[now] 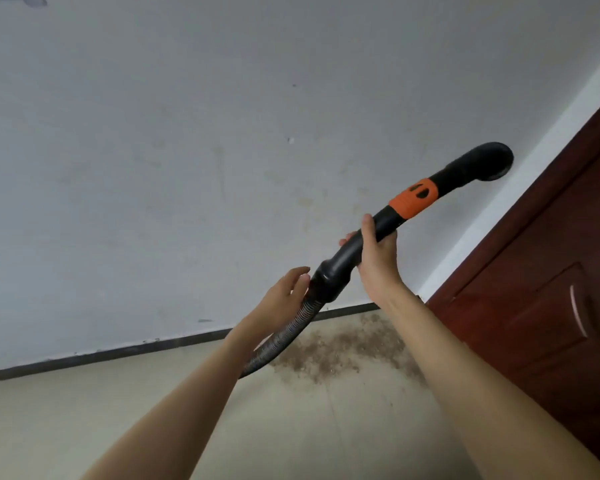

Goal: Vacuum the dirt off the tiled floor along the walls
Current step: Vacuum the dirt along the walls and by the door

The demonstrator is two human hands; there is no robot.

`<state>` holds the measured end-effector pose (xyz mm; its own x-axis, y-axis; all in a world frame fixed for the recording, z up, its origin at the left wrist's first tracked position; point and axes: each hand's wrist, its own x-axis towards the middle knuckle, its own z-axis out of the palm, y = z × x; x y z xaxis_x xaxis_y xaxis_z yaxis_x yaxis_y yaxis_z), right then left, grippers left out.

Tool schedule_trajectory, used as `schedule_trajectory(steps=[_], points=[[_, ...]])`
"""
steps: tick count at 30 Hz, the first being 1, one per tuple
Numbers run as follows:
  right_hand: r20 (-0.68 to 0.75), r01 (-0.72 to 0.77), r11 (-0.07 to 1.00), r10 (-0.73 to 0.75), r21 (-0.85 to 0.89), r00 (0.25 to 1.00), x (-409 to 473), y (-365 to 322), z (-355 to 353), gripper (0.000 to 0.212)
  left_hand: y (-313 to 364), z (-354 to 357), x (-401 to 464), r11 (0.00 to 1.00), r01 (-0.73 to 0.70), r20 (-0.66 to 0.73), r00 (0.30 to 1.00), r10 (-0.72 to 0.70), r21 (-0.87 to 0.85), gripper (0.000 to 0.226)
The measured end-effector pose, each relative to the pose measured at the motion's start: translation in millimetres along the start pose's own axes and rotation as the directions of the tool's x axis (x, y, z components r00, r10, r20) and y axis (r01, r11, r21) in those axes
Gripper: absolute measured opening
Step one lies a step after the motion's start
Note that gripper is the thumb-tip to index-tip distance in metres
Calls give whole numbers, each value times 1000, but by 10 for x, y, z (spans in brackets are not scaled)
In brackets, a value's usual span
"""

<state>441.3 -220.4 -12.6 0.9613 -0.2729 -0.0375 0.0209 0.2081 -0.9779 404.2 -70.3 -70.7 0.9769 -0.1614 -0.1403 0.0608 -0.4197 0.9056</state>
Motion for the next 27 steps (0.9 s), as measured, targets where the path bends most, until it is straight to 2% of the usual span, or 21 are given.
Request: schedule_trajectory(steps=[3, 6, 9, 12, 15, 19, 21, 24, 27], points=[[143, -32, 978, 63, -206, 988, 171, 682, -274, 11, -303, 338, 256, 993, 106, -34, 994, -107, -42, 39], [241, -97, 926, 195, -365, 951, 193, 1458, -431, 17, -770, 619, 359, 964, 220, -84, 968, -235, -151, 37], [328, -149, 852, 347, -501, 879, 175, 2249, -615, 24, -1376, 847, 398, 919, 324, -98, 931, -352, -222, 35], [405, -105, 718, 499, -688, 766, 203, 3040, -836, 30, -2076, 1062, 489, 890, 396, -116, 896, -428, -229, 34], [440, -49, 659, 553, -750, 708, 237, 3839, -978, 29, -2857, 1313, 650, 869, 442, -121, 872, -475, -225, 33], [464, 17, 616, 574, -787, 675, 291, 4938, -1119, 28, -3971, 1702, 909, 848, 490, -113, 849, -517, -202, 26], [452, 22, 578, 613, -816, 648, 333, 5503, -1208, 29, -4521, 1876, 1066, 823, 529, -96, 826, -556, -208, 37], [445, 79, 504, 667, -860, 598, 368, 6288, -1356, 20, -5247, 2149, 1297, 719, 632, -11, 749, -663, -289, 48], [485, 152, 487, 686, -860, 542, 410, 6887, -1416, 26, -5841, 2371, 1484, 608, 690, 25, 669, -743, -394, 46]])
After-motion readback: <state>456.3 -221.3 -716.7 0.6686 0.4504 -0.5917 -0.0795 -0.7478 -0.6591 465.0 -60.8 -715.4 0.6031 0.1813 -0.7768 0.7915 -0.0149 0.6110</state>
